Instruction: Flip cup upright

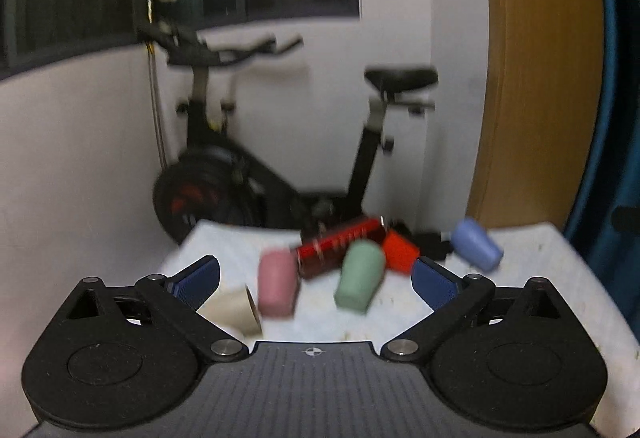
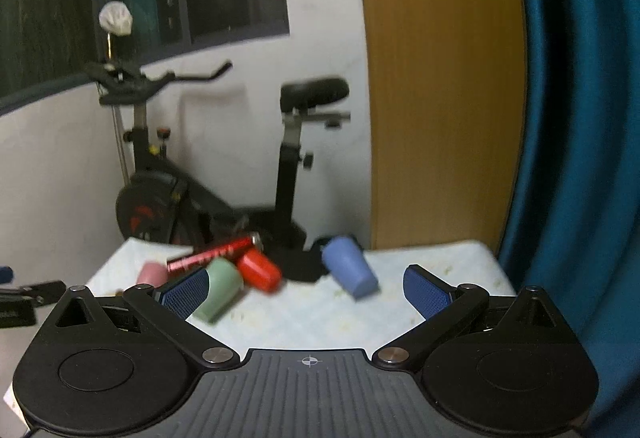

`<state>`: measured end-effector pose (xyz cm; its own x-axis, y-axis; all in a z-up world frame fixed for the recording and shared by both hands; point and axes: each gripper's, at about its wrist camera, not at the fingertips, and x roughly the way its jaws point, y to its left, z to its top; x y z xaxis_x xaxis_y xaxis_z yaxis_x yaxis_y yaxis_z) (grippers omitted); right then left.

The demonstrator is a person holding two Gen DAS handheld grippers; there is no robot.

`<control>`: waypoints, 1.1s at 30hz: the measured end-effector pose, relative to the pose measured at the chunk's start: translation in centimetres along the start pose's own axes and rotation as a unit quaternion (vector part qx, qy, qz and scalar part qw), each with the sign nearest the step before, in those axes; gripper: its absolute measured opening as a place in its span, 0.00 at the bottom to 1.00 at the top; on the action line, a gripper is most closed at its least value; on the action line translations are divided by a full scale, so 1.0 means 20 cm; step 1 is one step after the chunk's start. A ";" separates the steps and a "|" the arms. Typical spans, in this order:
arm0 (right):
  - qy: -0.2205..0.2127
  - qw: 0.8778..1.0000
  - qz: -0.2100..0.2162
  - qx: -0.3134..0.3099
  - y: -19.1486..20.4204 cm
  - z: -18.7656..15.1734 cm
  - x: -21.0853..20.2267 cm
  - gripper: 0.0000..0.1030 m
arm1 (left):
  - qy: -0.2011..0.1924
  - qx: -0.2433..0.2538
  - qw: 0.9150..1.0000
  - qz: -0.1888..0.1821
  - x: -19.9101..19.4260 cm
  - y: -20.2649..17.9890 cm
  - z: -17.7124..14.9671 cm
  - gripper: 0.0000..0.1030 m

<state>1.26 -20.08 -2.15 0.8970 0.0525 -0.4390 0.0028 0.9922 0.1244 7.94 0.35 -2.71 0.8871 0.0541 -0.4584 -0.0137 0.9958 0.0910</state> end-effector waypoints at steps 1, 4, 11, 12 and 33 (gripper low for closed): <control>-0.006 1.000 0.000 -0.001 0.00 0.02 -0.02 1.00 | -0.012 0.000 1.000 0.004 -0.03 -0.01 0.02 1.00; -0.016 1.000 0.004 -0.004 0.01 0.05 -0.06 1.00 | -0.039 -0.001 0.999 0.012 -0.10 -0.02 0.07 1.00; -0.023 1.000 0.011 -0.006 0.04 0.07 -0.11 1.00 | -0.066 -0.010 0.998 0.009 -0.16 -0.05 0.11 1.00; -0.022 1.000 0.010 -0.006 0.04 0.07 -0.11 1.00 | -0.068 -0.010 0.998 0.008 -0.16 -0.05 0.11 1.00; -0.026 1.000 0.007 -0.005 0.07 0.07 -0.12 1.00 | -0.068 -0.031 0.997 0.006 -0.22 0.00 0.09 1.00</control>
<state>-0.19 -19.05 0.37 0.9183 0.0612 -0.3911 -0.0144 0.9925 0.1214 4.85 -0.02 0.98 0.9407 0.0600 -0.3339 -0.0496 0.9980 0.0394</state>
